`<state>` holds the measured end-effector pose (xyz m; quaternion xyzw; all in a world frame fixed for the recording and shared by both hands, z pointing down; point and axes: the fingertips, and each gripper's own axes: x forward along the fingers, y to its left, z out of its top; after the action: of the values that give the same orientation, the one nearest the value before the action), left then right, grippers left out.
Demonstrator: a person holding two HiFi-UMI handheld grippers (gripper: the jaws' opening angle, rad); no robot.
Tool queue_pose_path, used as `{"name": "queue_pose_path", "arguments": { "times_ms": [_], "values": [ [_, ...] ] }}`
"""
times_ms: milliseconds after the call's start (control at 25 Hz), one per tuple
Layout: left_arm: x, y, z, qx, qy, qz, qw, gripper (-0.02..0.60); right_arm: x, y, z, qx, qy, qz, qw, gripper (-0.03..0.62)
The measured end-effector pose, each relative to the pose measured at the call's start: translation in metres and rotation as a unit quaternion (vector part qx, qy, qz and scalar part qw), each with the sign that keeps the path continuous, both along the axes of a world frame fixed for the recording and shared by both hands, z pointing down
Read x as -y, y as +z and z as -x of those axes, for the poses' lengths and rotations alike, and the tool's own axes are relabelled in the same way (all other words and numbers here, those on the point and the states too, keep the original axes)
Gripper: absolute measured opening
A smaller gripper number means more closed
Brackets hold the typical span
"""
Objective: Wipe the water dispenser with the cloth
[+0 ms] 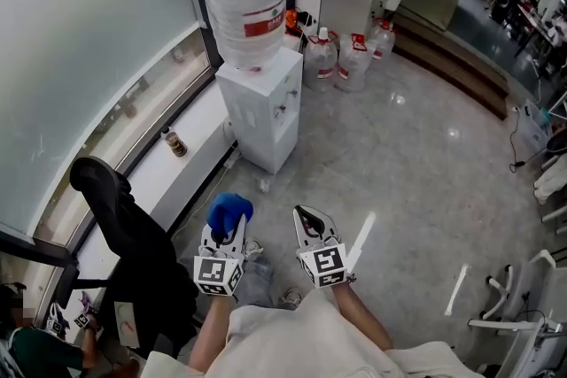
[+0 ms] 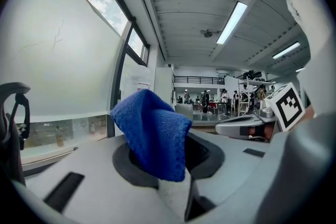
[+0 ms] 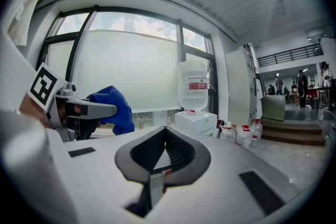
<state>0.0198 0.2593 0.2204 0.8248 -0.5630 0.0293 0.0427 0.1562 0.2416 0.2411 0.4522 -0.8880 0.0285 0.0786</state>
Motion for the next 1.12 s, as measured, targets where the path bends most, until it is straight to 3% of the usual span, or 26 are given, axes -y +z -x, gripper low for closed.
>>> {"name": "queue_pose_path", "arguments": {
  "times_ms": [240, 400, 640, 920, 1120],
  "values": [
    [0.059, 0.012, 0.018, -0.001, -0.006, -0.009, 0.9999, 0.11, 0.05, 0.015, 0.021, -0.008, -0.009, 0.009, 1.0, 0.015],
    [0.12, 0.012, 0.038, -0.002, -0.003, -0.027, 0.9996, 0.11, 0.108, 0.021, 0.04, -0.011, -0.006, 0.015, 1.0, 0.015],
    [0.214, 0.025, 0.071, -0.001, -0.001, -0.021, 0.9998, 0.11, 0.198, 0.032, 0.076, -0.02, -0.01, 0.027, 0.999, 0.015],
    [0.29, 0.084, 0.11, -0.018, -0.014, 0.001, 0.9998, 0.11, 0.278, 0.076, 0.113, -0.024, -0.013, 0.042, 0.999, 0.015],
    [0.328, 0.135, 0.122, -0.012, -0.015, -0.014, 0.9997, 0.11, 0.313, 0.131, 0.116, -0.014, -0.007, 0.038, 0.999, 0.015]
  ]
}}
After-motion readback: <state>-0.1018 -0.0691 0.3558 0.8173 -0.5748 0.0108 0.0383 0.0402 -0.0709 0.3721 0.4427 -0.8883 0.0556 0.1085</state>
